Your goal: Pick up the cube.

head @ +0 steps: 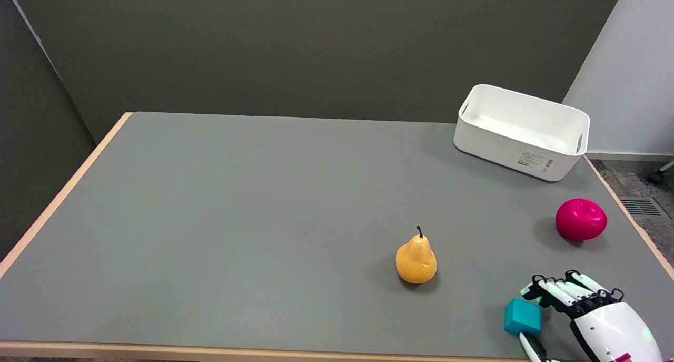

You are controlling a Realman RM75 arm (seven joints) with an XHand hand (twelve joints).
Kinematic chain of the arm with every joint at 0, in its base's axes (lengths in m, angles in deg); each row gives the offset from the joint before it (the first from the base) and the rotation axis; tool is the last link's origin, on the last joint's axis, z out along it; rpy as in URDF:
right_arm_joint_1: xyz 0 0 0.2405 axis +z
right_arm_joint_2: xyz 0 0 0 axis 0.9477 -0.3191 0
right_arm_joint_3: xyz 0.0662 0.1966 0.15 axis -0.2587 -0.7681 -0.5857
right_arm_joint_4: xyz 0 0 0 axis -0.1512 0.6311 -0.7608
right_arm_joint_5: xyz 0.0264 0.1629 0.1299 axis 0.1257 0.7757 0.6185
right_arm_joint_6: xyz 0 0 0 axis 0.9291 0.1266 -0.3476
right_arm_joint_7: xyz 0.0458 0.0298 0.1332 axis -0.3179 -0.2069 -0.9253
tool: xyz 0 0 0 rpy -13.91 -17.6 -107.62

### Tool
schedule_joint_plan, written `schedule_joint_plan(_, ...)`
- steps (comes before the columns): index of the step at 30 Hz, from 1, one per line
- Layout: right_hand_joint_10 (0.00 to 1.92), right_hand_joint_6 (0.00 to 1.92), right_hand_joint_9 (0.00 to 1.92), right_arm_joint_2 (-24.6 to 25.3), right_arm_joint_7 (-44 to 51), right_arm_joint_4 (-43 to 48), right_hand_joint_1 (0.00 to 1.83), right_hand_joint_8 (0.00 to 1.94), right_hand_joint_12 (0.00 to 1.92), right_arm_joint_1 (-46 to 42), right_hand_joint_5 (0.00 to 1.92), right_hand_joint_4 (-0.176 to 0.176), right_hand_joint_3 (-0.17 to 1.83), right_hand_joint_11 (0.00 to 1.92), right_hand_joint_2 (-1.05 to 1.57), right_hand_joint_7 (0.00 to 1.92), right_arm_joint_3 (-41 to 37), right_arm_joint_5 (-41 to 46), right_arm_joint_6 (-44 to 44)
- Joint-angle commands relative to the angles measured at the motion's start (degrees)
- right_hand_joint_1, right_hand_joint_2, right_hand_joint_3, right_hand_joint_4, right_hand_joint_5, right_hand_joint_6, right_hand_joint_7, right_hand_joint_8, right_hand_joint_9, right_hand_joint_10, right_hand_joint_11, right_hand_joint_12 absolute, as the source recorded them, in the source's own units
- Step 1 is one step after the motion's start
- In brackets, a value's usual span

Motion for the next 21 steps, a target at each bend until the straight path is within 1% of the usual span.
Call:
schedule_joint_plan(1,1.46,1.1,0.81,0.24,0.29,0.14,0.71,1.2,1.67,2.06,0.52,0.061,0.89,0.5,0.66,0.77,0.79,-1.25,0.88)
schedule_joint_plan(2,1.47,1.16,0.81,0.21,0.43,0.23,0.75,1.21,1.68,2.17,0.55,0.067,0.9,0.51,0.66,0.79,0.7,-1.44,1.11)
schedule_joint_plan(4,1.49,1.51,0.85,-0.05,0.39,0.38,0.86,1.22,1.67,2.59,0.63,0.087,0.43,0.53,1.08,0.83,0.47,-1.87,1.69)
schedule_joint_plan(5,1.52,1.56,0.87,-0.16,0.51,0.41,0.89,1.27,1.67,2.83,0.66,0.073,0.41,0.55,1.11,0.85,0.38,-2.08,2.04)
schedule_joint_plan(6,1.55,1.57,0.88,-0.42,0.59,0.53,0.91,1.33,1.68,3.05,0.67,0.053,0.47,0.58,1.08,0.87,0.36,-2.22,2.35)
schedule_joint_plan(7,1.6,1.57,0.88,-0.7,0.61,0.87,0.92,1.4,1.7,3.21,0.69,0.049,0.53,0.6,1.05,0.87,0.22,-2.31,2.48)
schedule_joint_plan(8,1.65,1.57,0.89,-1.0,0.61,1.28,0.92,1.48,1.72,3.27,0.7,0.05,0.59,0.62,1.0,0.87,0.07,-2.34,2.46)
schedule_joint_plan(11,1.79,1.54,0.87,-2.48,0.87,2.75,0.95,1.66,1.79,3.06,0.75,0.058,0.69,0.63,0.94,0.86,-0.23,-1.74,2.3)
schedule_joint_plan(15,1.87,1.55,0.87,-5.15,5.16,6.34,0.96,1.76,1.86,2.08,0.74,0.037,0.69,0.64,0.94,0.88,-0.99,-1.14,2.08)
schedule_joint_plan(19,1.9,1.56,0.87,-7.58,6.2,9.13,0.96,1.78,1.9,1.62,0.74,0.037,0.7,0.64,0.93,0.89,-1.45,0.14,2.25)
schedule_joint_plan(21,1.91,1.55,0.87,-9.28,6.31,11.03,0.97,1.79,1.91,1.2,0.74,0.024,0.7,0.64,0.93,0.88,-2.45,0.71,2.38)
